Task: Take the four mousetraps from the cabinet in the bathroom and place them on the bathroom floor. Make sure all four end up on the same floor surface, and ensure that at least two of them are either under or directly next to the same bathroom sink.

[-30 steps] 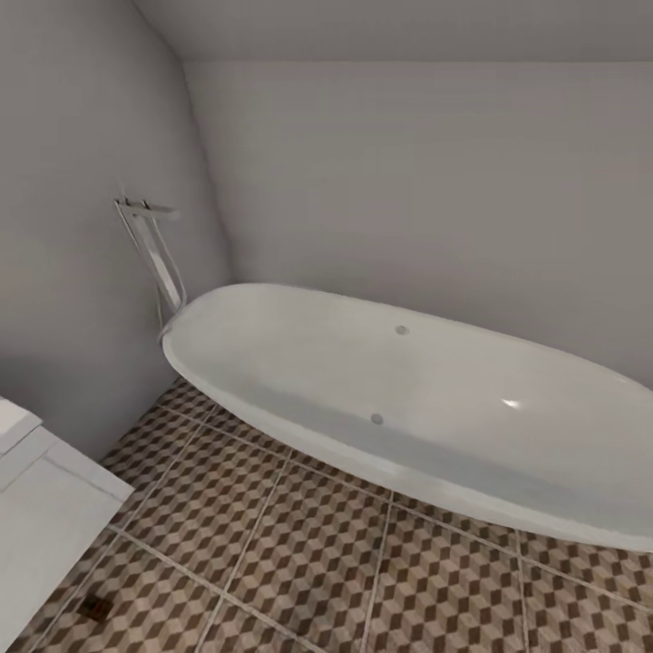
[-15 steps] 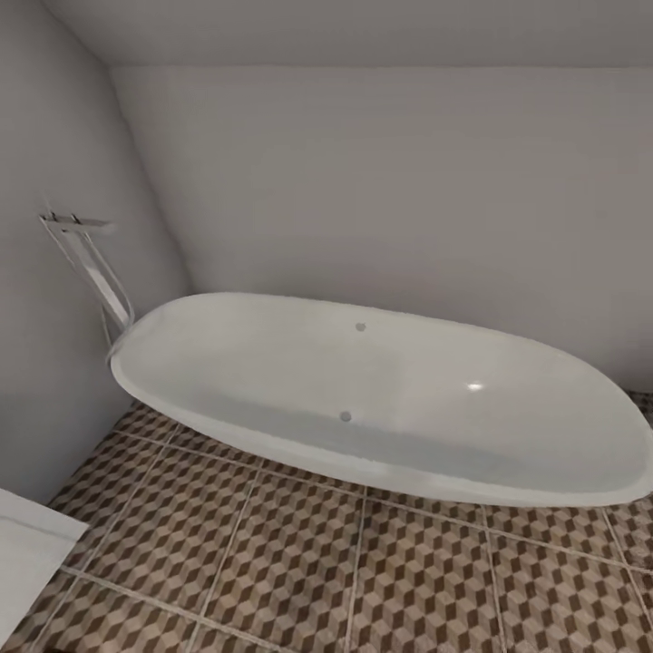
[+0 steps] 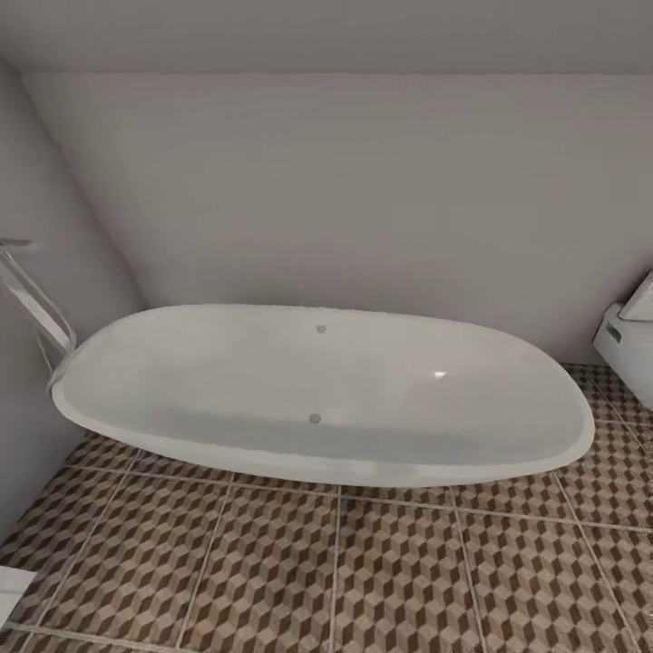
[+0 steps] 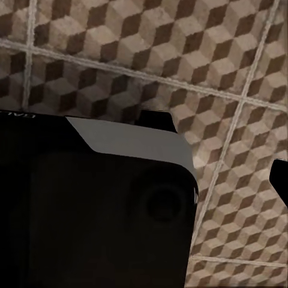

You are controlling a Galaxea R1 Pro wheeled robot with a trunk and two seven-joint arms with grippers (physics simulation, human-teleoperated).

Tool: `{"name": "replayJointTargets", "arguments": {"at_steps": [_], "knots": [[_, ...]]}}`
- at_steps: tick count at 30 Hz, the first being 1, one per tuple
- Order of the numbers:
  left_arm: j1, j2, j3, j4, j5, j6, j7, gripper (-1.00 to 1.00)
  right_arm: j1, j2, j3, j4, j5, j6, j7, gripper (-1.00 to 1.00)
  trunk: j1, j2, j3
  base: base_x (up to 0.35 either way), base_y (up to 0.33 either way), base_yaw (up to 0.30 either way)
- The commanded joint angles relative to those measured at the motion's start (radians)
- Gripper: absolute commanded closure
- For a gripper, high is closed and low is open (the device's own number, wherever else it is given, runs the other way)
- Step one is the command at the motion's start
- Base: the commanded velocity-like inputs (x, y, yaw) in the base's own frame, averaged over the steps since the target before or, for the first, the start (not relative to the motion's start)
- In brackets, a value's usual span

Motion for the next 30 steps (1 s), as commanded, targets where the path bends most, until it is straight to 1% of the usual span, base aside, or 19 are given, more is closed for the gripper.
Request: {"name": "replayJointTargets", "arguments": {"at_steps": [1,30], "knots": [[0.0,0.001,-0.009,-0.003,0.007,-0.001,0.006,-1.0,-0.001,0.0,0.001,0.002,0.008,-0.002,-0.006,-1.0,0.0,0.0,0.0,0.0,0.0,-0.299],[0.0,0.001,-0.009,-0.003,0.007,-0.001,0.006,-1.0,-0.001,0.0,0.002,0.003,0.008,-0.002,-0.006,-1.0,0.0,0.0,0.023,0.0,0.0,-0.296]]}}
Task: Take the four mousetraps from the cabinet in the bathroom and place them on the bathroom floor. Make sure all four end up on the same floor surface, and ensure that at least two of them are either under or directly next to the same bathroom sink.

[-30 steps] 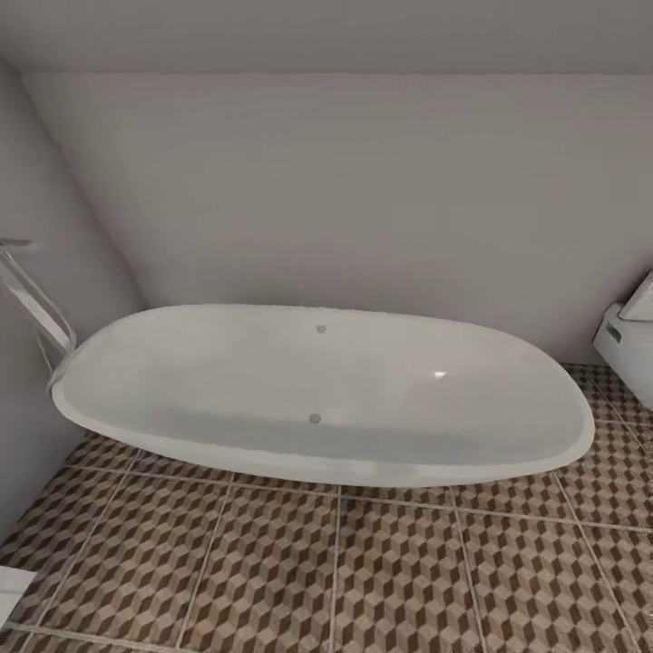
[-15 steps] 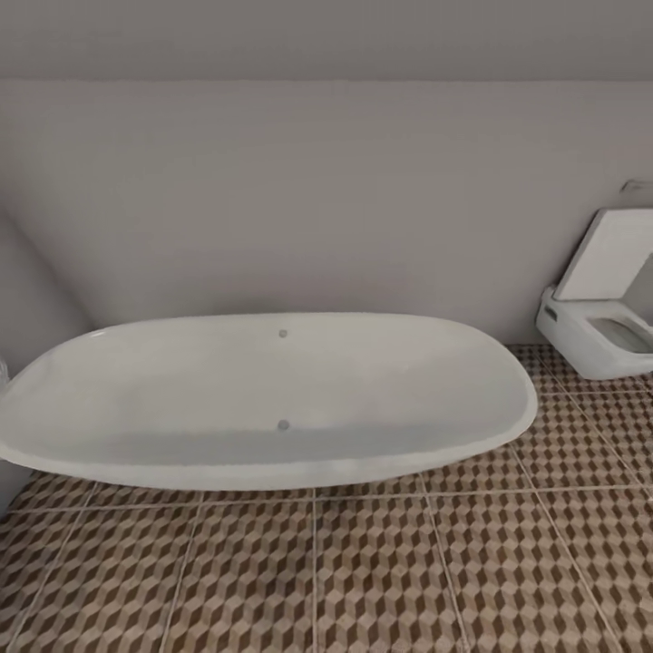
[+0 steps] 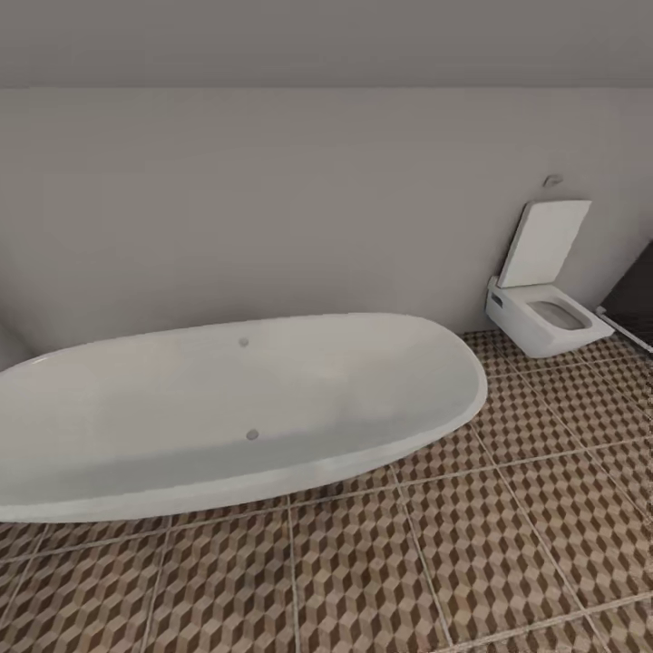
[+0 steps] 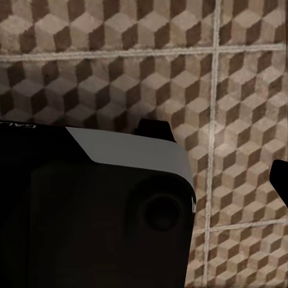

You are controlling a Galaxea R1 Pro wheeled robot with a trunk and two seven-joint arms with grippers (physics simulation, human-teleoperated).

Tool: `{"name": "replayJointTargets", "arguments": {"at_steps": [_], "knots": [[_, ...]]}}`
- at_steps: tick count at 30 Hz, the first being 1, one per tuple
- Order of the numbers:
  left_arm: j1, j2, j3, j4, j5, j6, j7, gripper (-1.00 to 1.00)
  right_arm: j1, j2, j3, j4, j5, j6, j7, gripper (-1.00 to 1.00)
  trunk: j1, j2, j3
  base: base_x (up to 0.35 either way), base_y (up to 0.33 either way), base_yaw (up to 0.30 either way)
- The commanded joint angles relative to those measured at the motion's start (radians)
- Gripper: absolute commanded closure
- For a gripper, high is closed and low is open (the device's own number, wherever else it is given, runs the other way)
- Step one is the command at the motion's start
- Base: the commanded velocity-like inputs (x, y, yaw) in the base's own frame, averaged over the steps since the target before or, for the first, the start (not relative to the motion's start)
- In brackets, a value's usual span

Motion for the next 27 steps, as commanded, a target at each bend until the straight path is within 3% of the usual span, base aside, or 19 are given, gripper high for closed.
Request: {"name": "replayJointTargets", "arguments": {"at_steps": [1,27], "knots": [[0.0,0.001,-0.009,-0.003,0.007,-0.001,0.006,-1.0,-0.001,0.0,0.001,0.002,0.008,-0.001,-0.006,-1.0,0.0,0.0,0.0,0.0,0.0,-0.294],[0.0,0.001,-0.009,-0.003,0.007,-0.001,0.006,-1.0,0.004,0.004,0.001,0.004,0.011,-0.002,-0.006,-1.0,0.0,0.0,0.026,0.0,0.0,-0.265]]}}
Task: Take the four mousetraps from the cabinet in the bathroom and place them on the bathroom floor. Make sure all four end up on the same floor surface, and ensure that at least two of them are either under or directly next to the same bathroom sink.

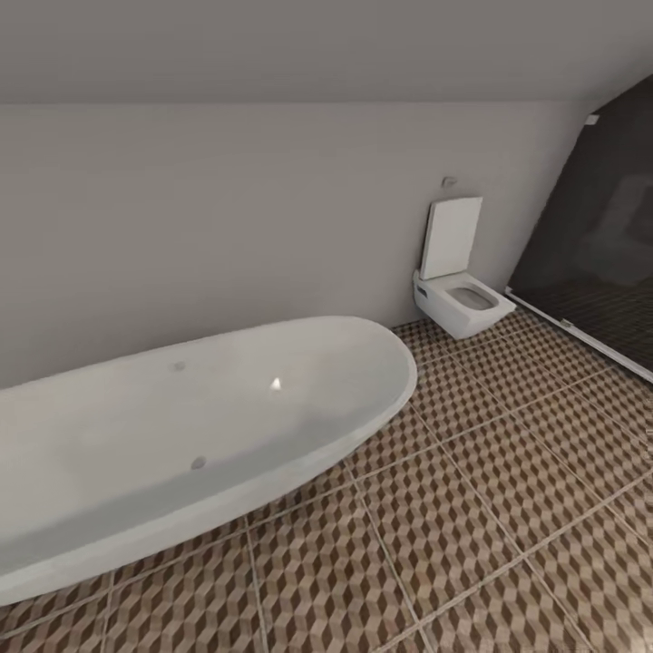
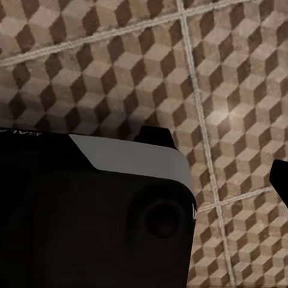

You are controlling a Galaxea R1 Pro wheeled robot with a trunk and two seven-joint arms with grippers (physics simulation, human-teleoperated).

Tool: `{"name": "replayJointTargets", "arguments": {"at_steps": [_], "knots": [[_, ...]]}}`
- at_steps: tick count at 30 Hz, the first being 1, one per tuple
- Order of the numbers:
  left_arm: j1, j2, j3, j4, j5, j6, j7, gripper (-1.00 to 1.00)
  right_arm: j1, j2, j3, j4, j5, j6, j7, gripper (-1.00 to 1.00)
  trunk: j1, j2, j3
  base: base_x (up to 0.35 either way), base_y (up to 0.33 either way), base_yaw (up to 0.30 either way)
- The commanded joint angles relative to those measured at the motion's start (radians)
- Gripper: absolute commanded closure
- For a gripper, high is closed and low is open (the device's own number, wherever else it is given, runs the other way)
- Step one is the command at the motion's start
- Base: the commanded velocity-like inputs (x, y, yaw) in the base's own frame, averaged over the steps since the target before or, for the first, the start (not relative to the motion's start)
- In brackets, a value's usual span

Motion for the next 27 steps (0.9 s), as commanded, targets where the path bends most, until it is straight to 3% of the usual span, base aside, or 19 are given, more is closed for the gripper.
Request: {"name": "replayJointTargets", "arguments": {"at_steps": [1,27], "knots": [[0.0,0.001,-0.009,-0.003,0.007,-0.001,0.006,-1.0,-0.001,0.001,0.001,0.003,0.008,-0.002,-0.006,-1.0,0.0,0.0,0.001,0.0,0.0,-0.203],[0.0,0.001,-0.009,-0.003,0.007,-0.001,0.006,-1.0,0.0,-0.002,0.001,0.002,0.011,-0.002,-0.006,-1.0,0.0,0.0,0.036,0.0,0.0,-0.208]]}}
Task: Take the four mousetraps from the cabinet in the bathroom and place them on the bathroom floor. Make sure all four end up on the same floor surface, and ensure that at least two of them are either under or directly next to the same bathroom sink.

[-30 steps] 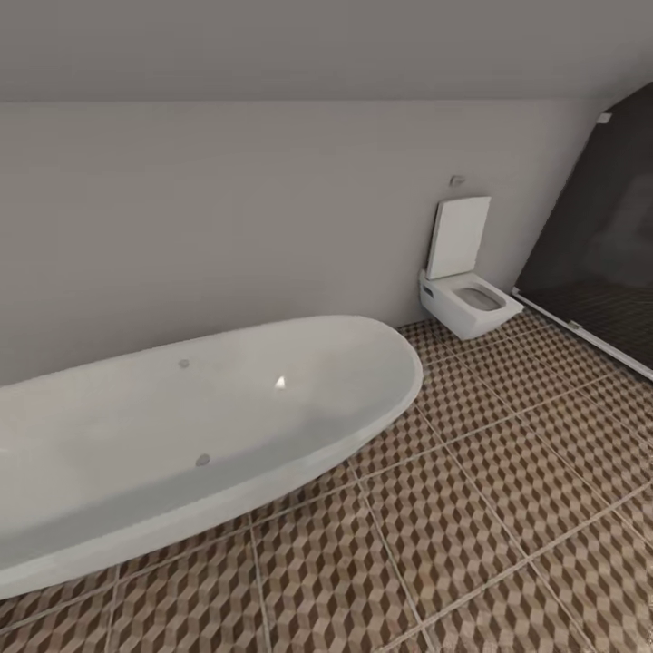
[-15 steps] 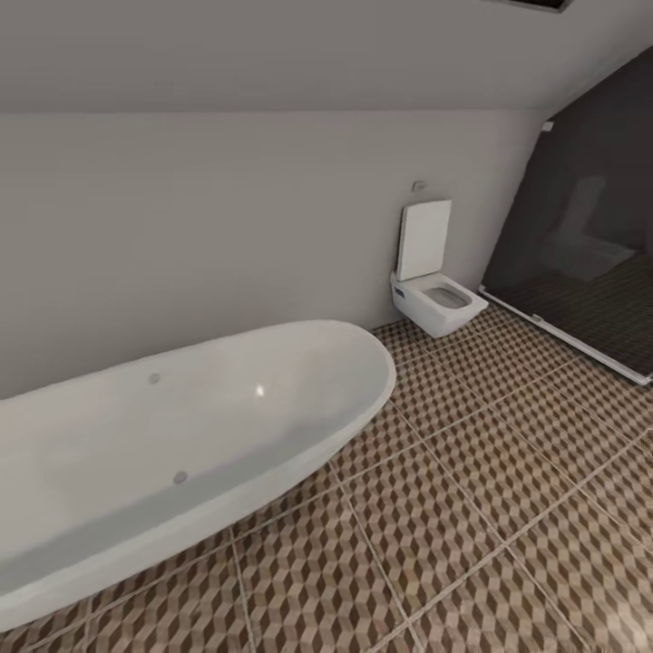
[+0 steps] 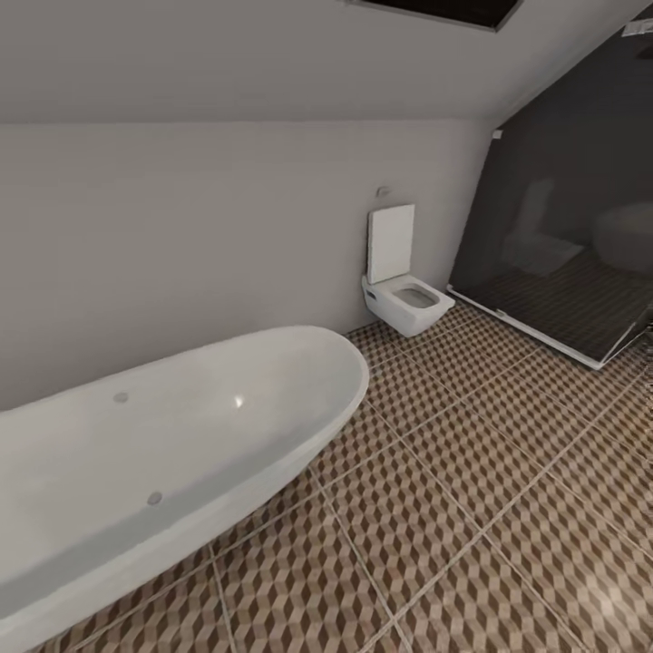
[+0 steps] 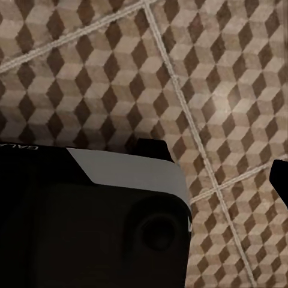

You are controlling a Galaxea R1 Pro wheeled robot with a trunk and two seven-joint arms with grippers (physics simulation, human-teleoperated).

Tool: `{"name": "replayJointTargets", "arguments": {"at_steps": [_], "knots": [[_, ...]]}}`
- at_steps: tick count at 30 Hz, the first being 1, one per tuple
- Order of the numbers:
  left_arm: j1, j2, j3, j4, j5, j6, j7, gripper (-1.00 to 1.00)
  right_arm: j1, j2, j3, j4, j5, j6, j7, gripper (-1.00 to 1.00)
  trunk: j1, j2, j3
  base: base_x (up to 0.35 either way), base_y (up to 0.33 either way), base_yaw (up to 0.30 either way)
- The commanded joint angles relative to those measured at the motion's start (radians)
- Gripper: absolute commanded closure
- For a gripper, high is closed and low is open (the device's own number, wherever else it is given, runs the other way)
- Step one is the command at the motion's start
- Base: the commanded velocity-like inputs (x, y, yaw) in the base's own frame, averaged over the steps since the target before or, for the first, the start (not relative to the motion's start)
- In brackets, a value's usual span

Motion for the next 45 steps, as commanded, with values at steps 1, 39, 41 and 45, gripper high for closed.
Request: {"name": "replayJointTargets", "arguments": {"at_steps": [1,39,41,45], "knots": [[0.0,0.001,-0.009,-0.003,0.007,-0.001,0.006,-1.0,-0.001,0.0,0.001,0.003,0.008,-0.002,-0.006,-1.0,0.0,0.0,0.001,0.0,0.0,-0.214],[0.0,0.001,-0.009,-0.003,0.007,-0.001,0.006,-1.0,-0.001,0.0,0.001,0.002,0.008,-0.002,-0.006,-1.0,0.0,0.0,0.051,0.0,0.0,-0.218],[0.0,0.001,-0.009,-0.003,0.007,-0.001,0.006,-1.0,-0.001,0.0,0.001,0.002,0.008,-0.002,-0.006,-1.0,0.0,0.0,0.054,0.0,0.0,-0.219],[0.0,0.001,-0.009,-0.003,0.007,0.0,0.006,-1.0,-0.001,0.0,0.001,0.002,0.008,-0.002,-0.006,-1.0,0.0,0.0,0.059,0.0,0.0,-0.219]]}}
